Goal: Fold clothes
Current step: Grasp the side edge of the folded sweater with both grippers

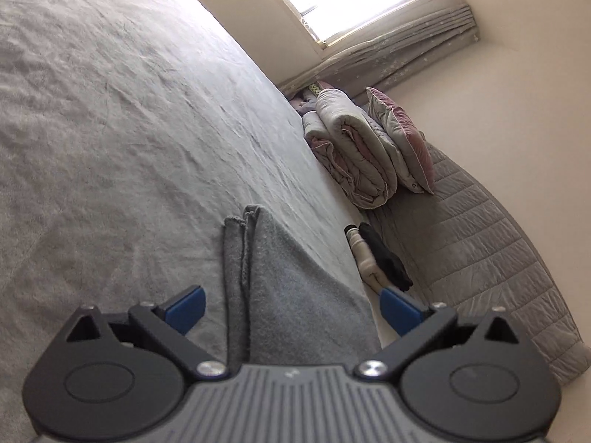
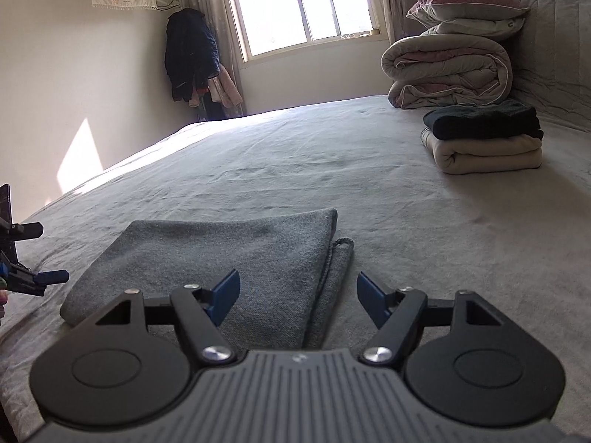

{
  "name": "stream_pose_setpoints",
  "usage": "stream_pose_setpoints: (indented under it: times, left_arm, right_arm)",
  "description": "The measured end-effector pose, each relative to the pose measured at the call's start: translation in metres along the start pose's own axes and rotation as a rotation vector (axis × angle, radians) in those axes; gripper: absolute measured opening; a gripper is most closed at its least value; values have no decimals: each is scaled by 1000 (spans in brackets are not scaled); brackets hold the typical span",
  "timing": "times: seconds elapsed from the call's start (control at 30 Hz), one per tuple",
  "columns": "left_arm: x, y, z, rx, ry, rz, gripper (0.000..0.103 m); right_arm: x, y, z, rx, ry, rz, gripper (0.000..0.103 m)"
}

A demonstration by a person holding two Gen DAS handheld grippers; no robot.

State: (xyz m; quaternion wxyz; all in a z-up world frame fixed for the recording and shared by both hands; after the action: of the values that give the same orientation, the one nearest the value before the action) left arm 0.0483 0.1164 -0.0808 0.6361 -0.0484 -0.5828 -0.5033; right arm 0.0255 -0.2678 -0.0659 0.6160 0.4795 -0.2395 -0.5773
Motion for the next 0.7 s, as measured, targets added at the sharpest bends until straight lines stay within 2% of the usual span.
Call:
stream_pose_setpoints:
  times: [0.1, 0.2, 0.3, 0.4, 0.7]
  left_arm:
    - [-6, 2, -13, -6, 13, 105, 101]
    - [-9, 2, -26, -22, 71, 133, 101]
    - [-6, 4, -38, -37, 107, 106, 99]
    - [-2, 2, -52, -58, 105, 100, 92]
    - [3, -2, -78, -65, 144, 55, 88]
  right_arm:
    - [-14, 2, -7, -7, 13, 20, 74]
    - [-24, 4, -14, -15, 25, 39, 74]
    - [-31, 6, -19, -20, 35, 48, 74]
    - [-38, 7, -24, -21, 43, 51, 74]
    - [-56, 17, -42, -28, 62, 38, 74]
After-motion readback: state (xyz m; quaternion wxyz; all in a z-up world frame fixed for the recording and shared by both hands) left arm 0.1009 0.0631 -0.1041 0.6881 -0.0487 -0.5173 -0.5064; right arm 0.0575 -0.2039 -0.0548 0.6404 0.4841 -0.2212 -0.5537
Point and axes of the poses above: each gripper's, at about its wrist camera, not at the fingertips, and z roughly against the way its jaws point, x to its right, y to its top, the point moved 7 cm from there along -z, roughly the way its jaws point, and after that the axes turned 3 degrees about -z, right-handed, at the moved point
